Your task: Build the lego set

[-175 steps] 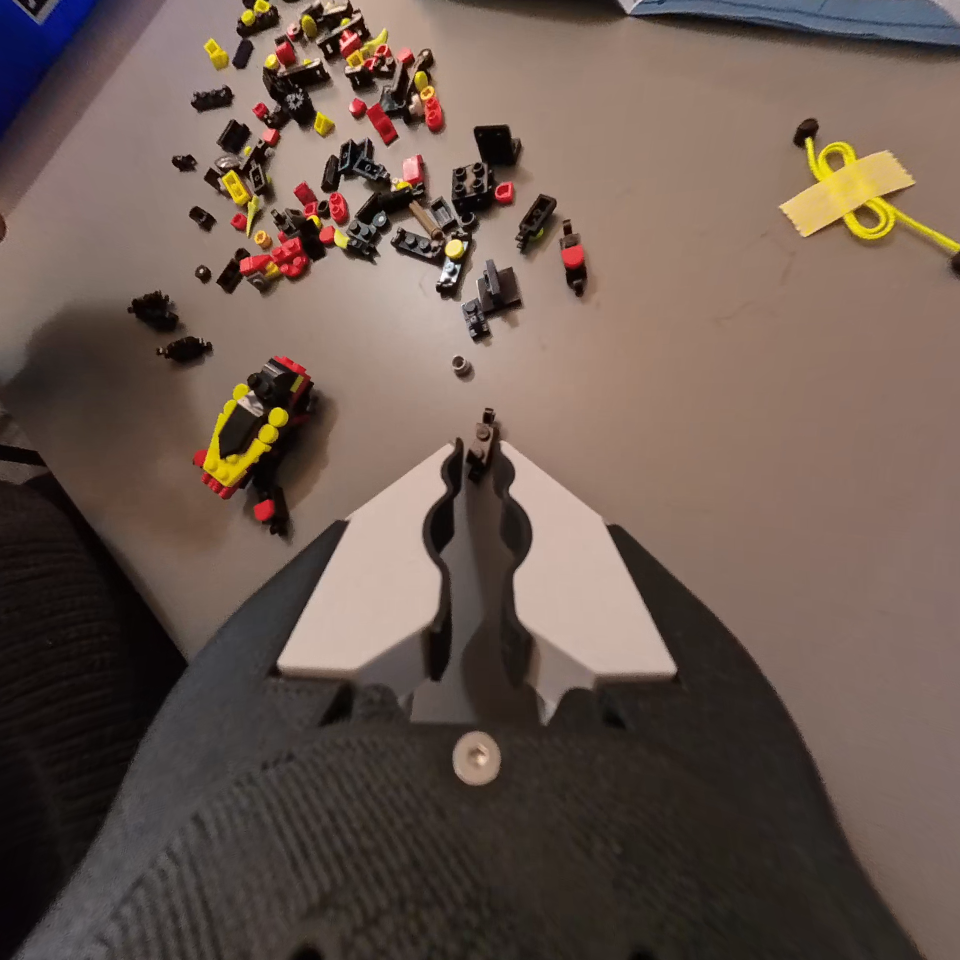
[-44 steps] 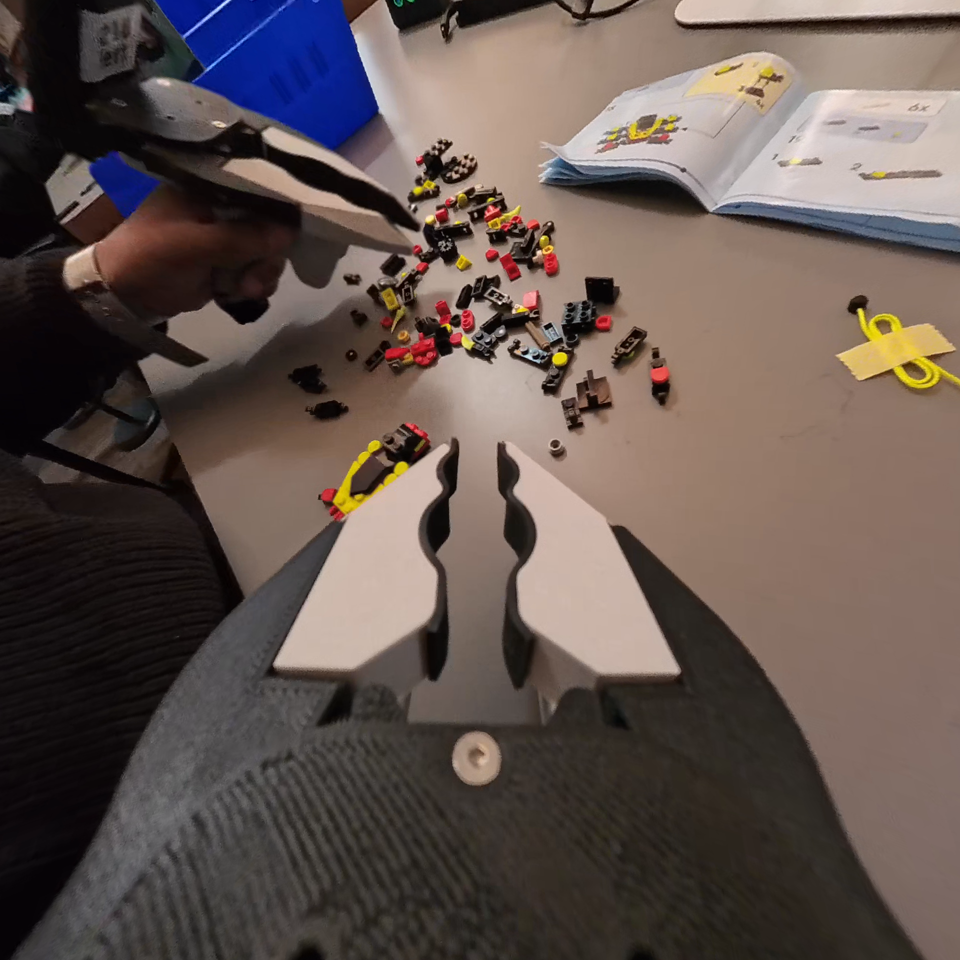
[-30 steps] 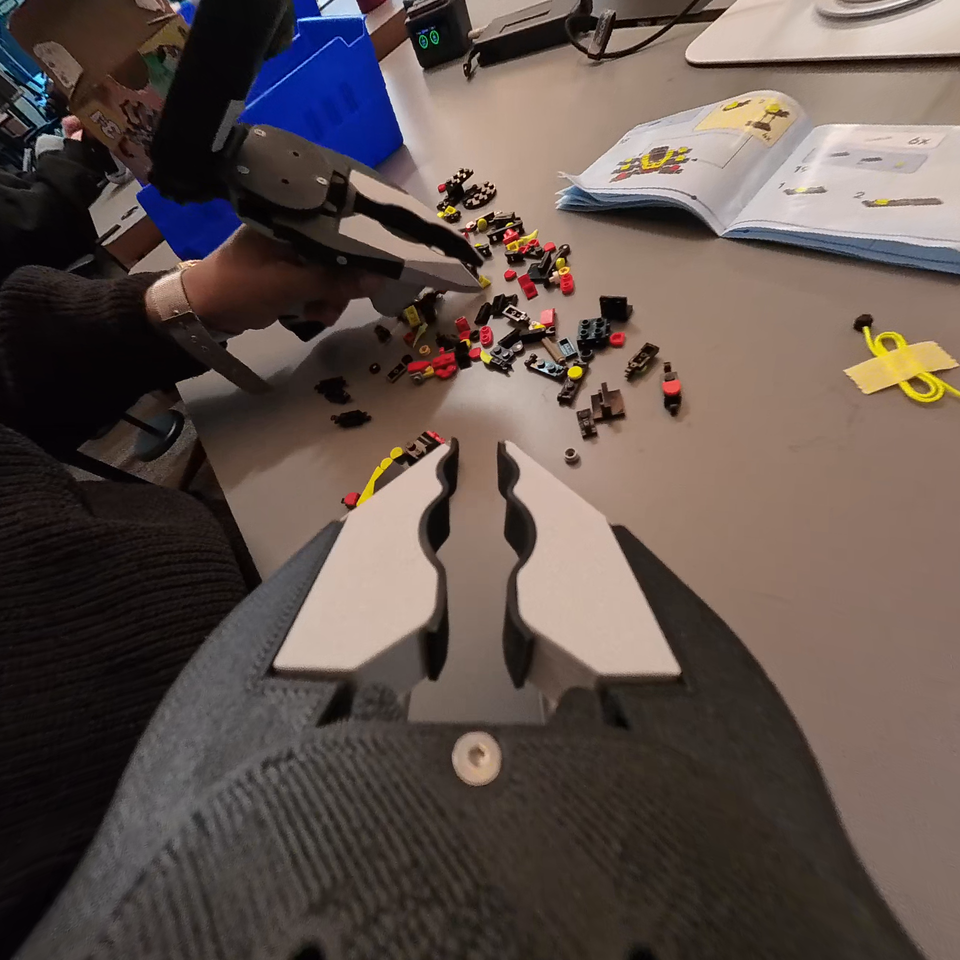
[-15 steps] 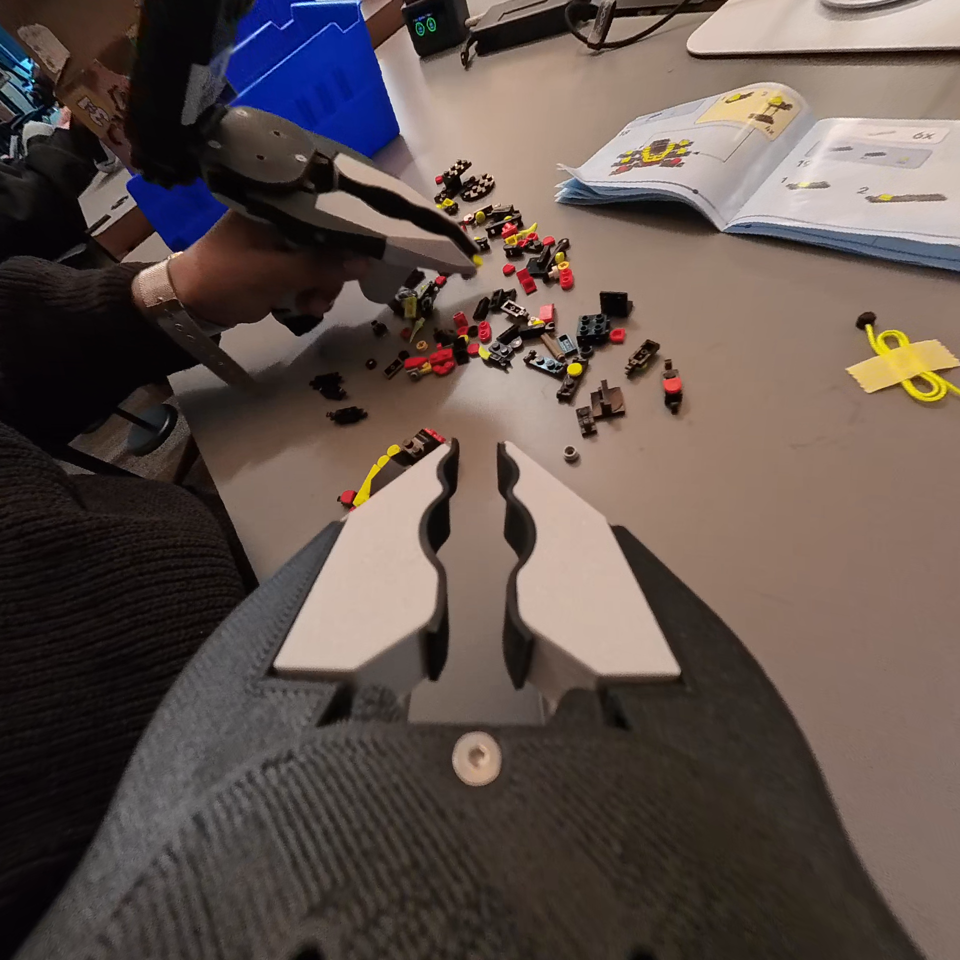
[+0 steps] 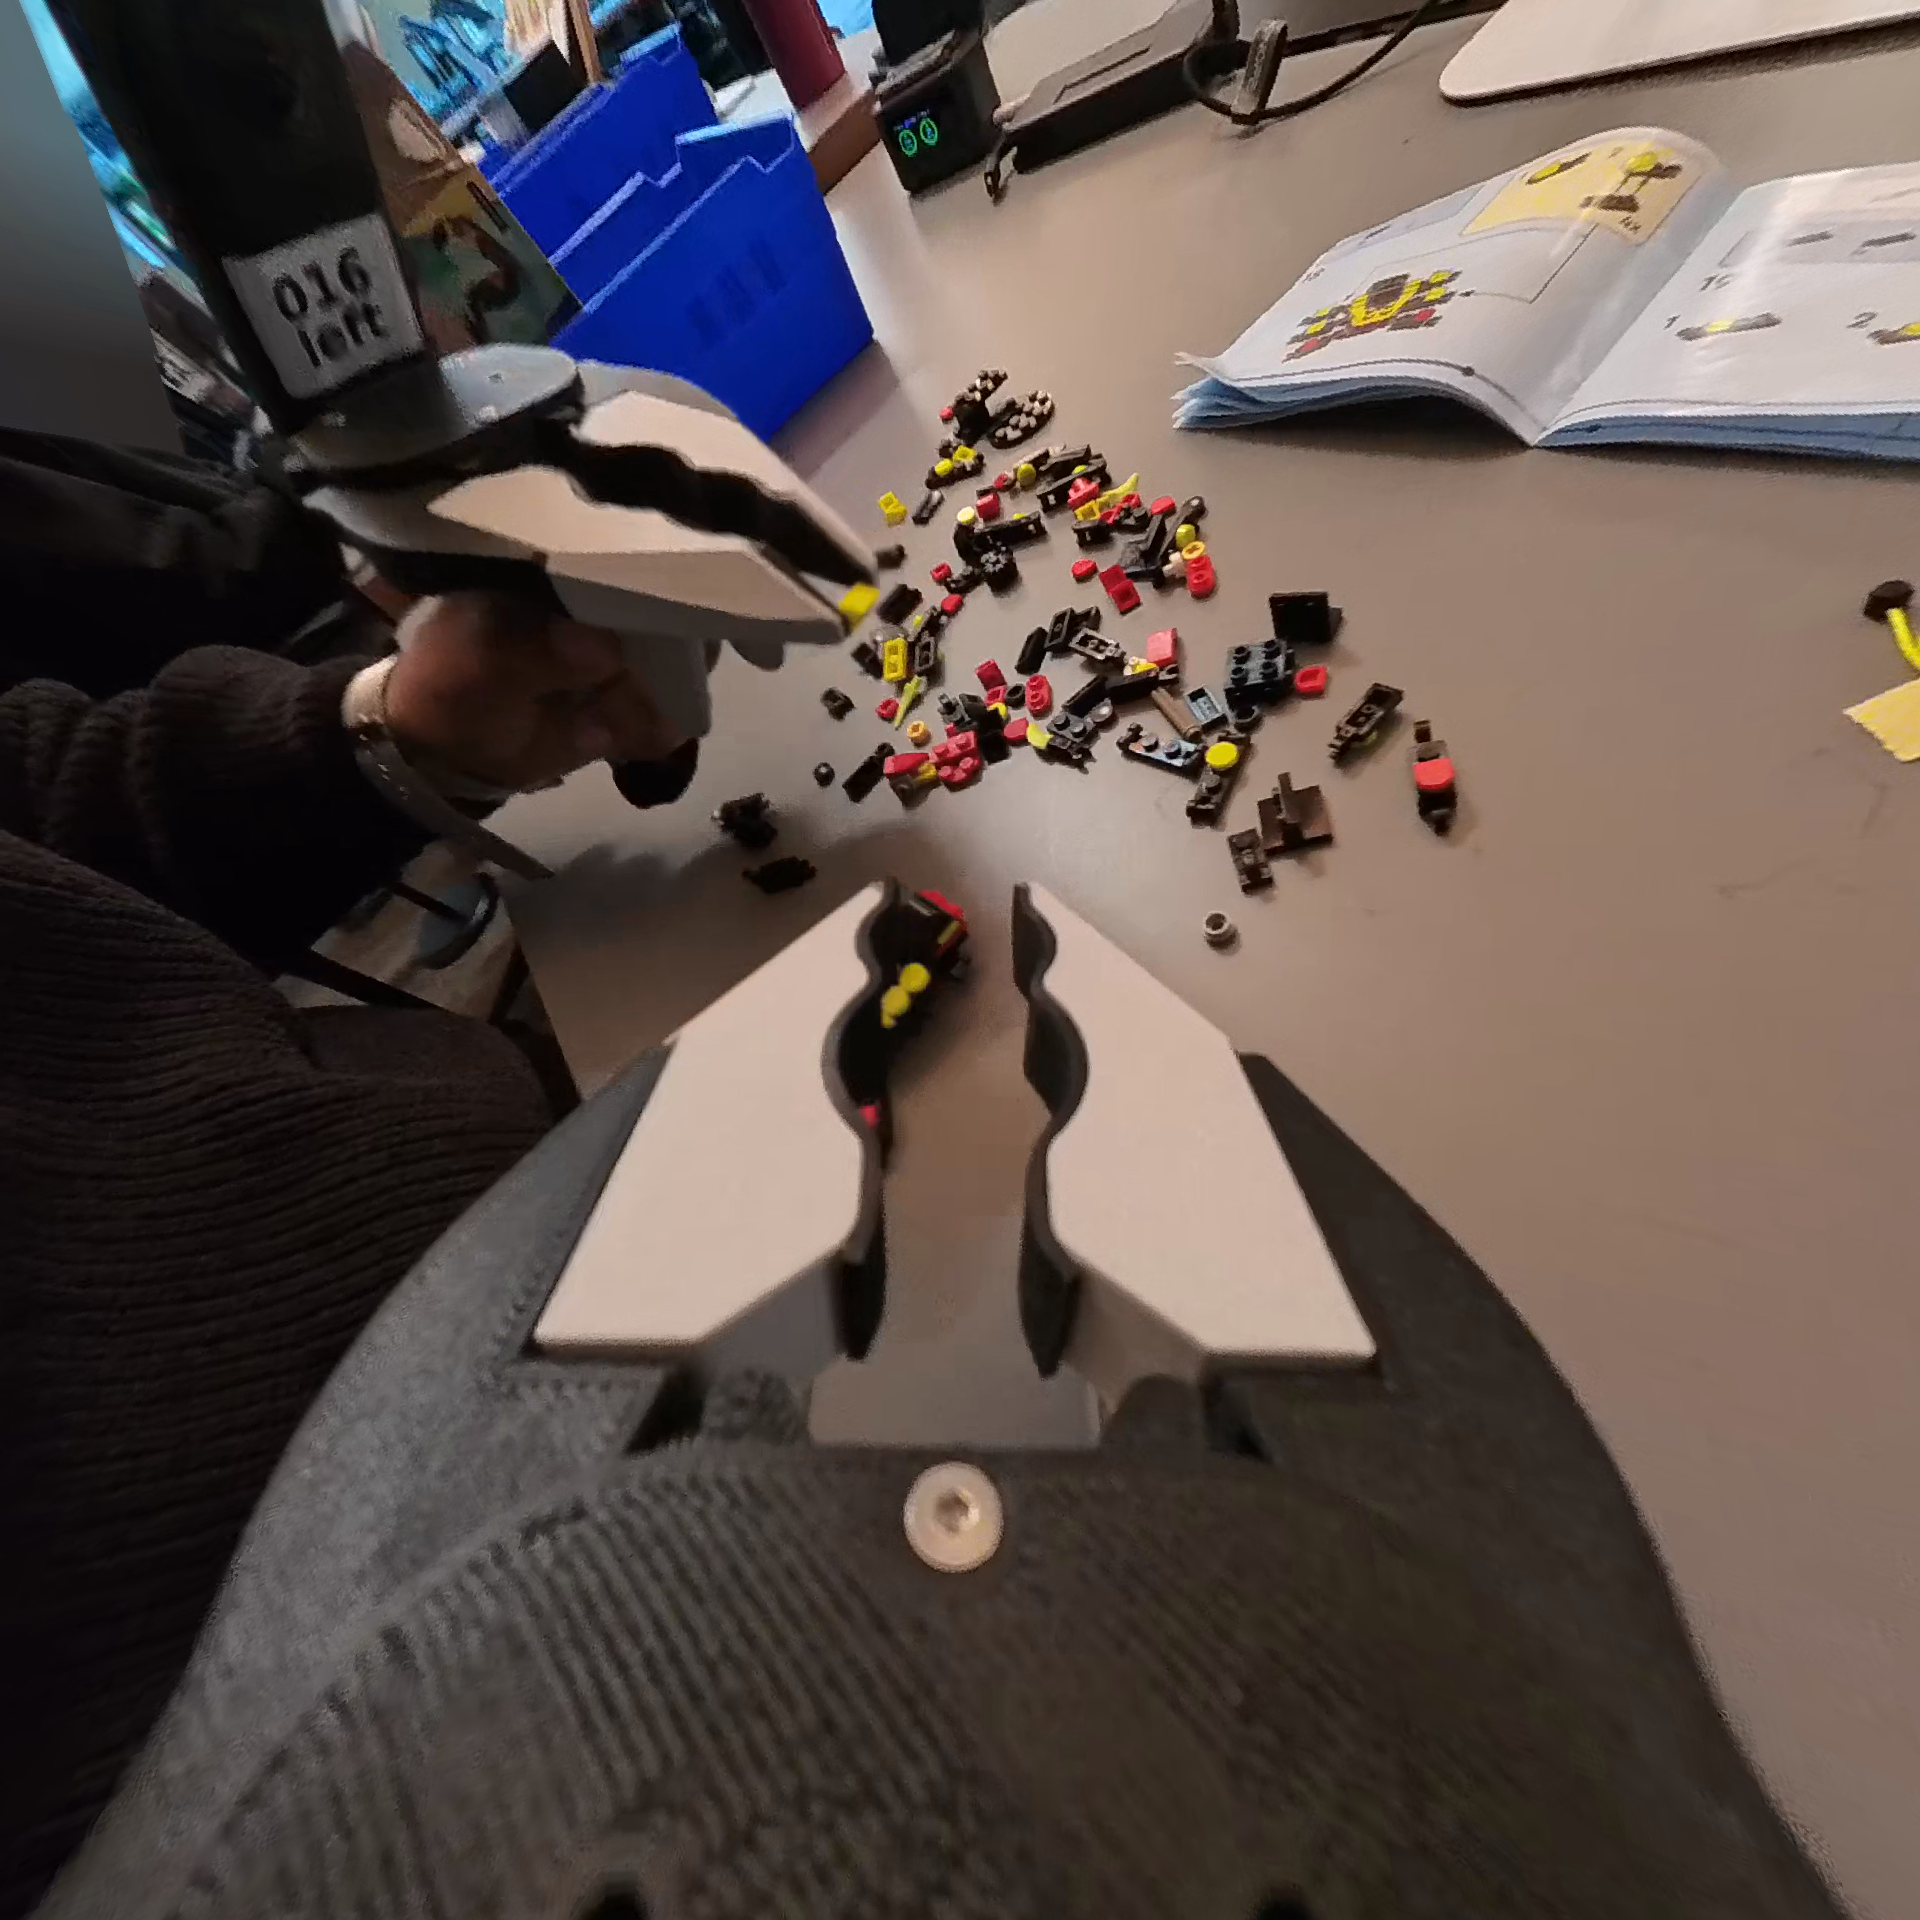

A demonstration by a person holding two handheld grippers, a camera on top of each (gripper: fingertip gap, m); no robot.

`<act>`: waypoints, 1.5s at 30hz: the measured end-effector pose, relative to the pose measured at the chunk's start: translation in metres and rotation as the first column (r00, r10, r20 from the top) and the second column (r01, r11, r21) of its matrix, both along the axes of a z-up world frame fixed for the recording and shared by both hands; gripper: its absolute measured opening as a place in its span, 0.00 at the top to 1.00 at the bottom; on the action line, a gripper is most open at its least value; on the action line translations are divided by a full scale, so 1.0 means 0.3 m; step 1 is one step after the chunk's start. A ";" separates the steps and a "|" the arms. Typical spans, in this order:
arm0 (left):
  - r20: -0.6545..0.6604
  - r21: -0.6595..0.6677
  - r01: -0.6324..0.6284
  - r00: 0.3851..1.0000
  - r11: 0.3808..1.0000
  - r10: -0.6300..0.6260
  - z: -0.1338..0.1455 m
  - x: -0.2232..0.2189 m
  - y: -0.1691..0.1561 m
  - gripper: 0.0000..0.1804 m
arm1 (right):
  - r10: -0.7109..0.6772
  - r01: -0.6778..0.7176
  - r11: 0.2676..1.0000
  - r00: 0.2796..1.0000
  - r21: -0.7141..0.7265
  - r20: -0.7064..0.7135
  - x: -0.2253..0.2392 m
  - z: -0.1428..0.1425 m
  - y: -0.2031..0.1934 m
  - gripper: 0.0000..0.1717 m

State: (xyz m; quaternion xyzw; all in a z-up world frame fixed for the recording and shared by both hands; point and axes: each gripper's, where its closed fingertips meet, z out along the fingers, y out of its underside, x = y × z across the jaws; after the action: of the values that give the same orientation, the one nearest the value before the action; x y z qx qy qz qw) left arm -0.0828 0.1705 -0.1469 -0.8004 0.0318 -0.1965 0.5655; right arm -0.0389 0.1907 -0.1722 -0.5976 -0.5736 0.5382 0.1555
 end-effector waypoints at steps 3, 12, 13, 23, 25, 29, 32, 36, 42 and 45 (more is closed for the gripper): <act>0.009 0.046 0.062 0.998 0.997 -0.062 0.023 0.043 -0.009 0.97 | -0.002 -0.002 0.993 0.999 -0.118 -0.036 -0.004 0.040 -0.015 0.88; -0.068 0.140 0.198 0.979 0.970 -0.190 0.073 0.157 -0.039 0.97 | 0.016 -0.081 0.776 0.994 -0.625 -0.109 0.001 0.155 -0.056 0.85; -0.086 0.137 0.207 0.977 0.969 -0.196 0.069 0.166 -0.040 0.97 | 0.030 -0.092 0.745 0.994 -0.661 -0.105 0.003 0.156 -0.064 0.85; -0.235 0.105 0.256 0.945 0.961 -0.226 0.027 0.214 -0.046 0.97 | 0.149 -0.104 0.689 0.989 -0.717 0.000 0.024 0.092 -0.117 0.88; -0.236 0.105 0.263 0.943 0.959 -0.233 0.026 0.217 -0.049 0.97 | 0.176 -0.116 0.671 0.984 -0.732 0.006 0.027 0.088 -0.131 0.88; -0.230 0.108 0.278 0.941 0.954 -0.249 0.027 0.224 -0.055 0.97 | 0.206 -0.144 0.606 0.978 -0.782 -0.020 0.031 0.107 -0.146 0.88; -0.209 0.123 0.289 0.943 0.949 -0.260 0.039 0.232 -0.061 0.97 | 0.220 -0.158 0.586 0.975 -0.795 -0.031 0.035 0.114 -0.150 0.89; -0.196 0.141 0.292 0.945 0.946 -0.262 0.056 0.234 -0.065 0.97 | 0.244 -0.185 0.550 0.968 -0.814 -0.055 0.042 0.131 -0.162 0.92; -0.182 0.148 0.294 0.947 0.944 -0.267 0.061 0.238 -0.066 0.96 | 0.245 -0.200 0.539 0.967 -0.819 -0.074 0.045 0.143 -0.159 0.96; -0.169 0.135 0.289 0.949 0.948 -0.265 0.054 0.239 -0.064 0.93 | 0.246 -0.206 0.554 0.966 -0.807 -0.078 0.047 0.143 -0.155 0.97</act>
State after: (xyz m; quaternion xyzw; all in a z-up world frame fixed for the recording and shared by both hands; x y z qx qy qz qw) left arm -0.0110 0.1514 -0.1307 -0.7531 0.2017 -0.2107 0.5898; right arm -0.0247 0.1441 -0.1293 -0.5354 -0.3409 0.7419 -0.2162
